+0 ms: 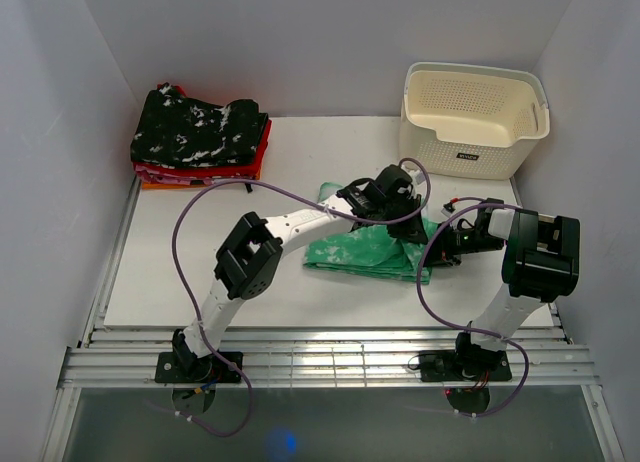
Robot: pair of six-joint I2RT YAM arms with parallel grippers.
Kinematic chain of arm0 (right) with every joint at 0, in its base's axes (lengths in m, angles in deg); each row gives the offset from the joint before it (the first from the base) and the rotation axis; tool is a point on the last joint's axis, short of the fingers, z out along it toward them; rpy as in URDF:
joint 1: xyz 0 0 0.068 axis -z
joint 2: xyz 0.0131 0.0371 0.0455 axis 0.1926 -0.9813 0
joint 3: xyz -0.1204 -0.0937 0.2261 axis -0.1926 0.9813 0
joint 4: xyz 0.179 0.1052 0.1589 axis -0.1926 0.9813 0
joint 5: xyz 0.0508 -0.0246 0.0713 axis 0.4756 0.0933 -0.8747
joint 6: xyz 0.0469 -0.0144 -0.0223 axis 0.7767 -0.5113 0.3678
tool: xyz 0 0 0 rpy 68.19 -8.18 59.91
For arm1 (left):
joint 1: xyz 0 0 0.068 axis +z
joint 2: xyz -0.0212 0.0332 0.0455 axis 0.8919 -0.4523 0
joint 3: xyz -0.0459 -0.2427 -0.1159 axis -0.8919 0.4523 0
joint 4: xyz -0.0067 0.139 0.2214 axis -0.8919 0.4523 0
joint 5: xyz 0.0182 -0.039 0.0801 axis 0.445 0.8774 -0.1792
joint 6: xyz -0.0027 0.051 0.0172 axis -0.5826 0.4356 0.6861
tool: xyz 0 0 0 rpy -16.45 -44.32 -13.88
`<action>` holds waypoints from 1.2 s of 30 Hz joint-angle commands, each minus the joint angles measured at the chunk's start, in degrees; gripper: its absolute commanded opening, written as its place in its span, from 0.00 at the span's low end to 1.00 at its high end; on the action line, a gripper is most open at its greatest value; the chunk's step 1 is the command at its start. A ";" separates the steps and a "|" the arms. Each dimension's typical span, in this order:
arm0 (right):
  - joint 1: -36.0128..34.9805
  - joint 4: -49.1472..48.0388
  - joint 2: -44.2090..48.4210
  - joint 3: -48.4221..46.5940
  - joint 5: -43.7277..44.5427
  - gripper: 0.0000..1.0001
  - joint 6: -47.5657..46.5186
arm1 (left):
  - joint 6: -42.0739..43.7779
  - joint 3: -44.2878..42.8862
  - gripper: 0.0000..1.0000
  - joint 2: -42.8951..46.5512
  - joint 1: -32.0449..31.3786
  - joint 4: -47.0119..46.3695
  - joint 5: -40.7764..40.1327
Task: Fold and stack the trousers
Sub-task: Fold the trousers
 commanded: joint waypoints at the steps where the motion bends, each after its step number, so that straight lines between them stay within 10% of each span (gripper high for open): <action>1: -0.30 0.37 -0.77 0.48 -1.78 0.08 -0.42 | -0.66 -1.20 0.04 -0.39 -1.23 -4.22 1.92; 11: 2.95 8.72 0.63 -5.58 6.38 0.20 -5.78 | 3.99 -0.76 0.65 1.79 -1.14 -4.76 4.12; 23: 13.59 29.10 3.62 -22.69 12.29 0.60 -23.18 | 15.59 21.47 0.96 24.11 8.24 -3.87 11.23; 27: 10.96 34.55 4.07 -30.27 0.88 0.98 -20.20 | 23.24 27.44 0.98 28.78 16.86 -3.61 25.88; 36: -8.11 22.97 4.78 -29.58 -5.03 0.92 -5.44 | 23.78 34.66 0.84 27.82 29.53 -7.56 39.71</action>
